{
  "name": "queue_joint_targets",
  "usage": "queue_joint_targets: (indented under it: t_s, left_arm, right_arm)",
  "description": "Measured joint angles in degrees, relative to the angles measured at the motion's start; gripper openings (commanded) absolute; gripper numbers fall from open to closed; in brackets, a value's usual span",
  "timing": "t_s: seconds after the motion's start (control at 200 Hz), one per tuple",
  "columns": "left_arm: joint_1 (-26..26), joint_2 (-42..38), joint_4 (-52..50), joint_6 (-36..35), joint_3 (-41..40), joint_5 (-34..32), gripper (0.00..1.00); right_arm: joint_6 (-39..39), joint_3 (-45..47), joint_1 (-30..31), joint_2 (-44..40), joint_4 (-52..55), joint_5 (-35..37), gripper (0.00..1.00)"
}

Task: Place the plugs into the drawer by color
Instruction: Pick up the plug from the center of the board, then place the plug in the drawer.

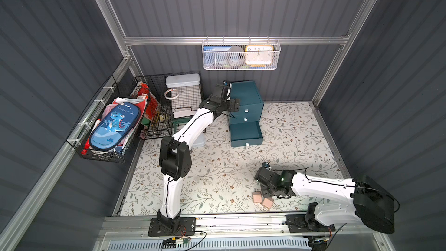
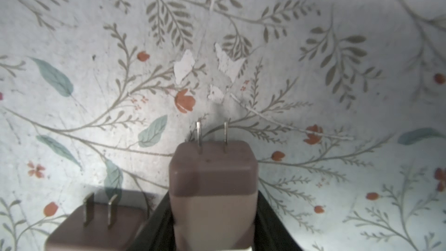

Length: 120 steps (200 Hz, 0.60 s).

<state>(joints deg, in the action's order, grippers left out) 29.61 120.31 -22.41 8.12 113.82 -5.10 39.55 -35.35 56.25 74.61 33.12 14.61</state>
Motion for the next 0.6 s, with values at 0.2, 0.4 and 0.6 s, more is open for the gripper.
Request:
queue_joint_targets:
  t_s: [0.2, 0.4, 0.6]
  left_arm:
    - [0.0, 0.0, 0.0, 0.0, 0.0, 0.0, 0.97]
    - [0.0, 0.0, 0.0, 0.0, 0.0, -0.1, 0.97]
    - [0.1, -0.6, 0.1, 0.0, -0.8, -0.3, 0.97]
  right_arm:
    - [-8.3, -10.4, -9.2, 3.3, -1.0, -0.6, 0.28]
    - [-16.5, -30.4, -19.8, 13.9, -2.0, -4.0, 0.27]
    - [-21.1, -47.2, -25.6, 30.0, -1.5, -8.7, 0.27]
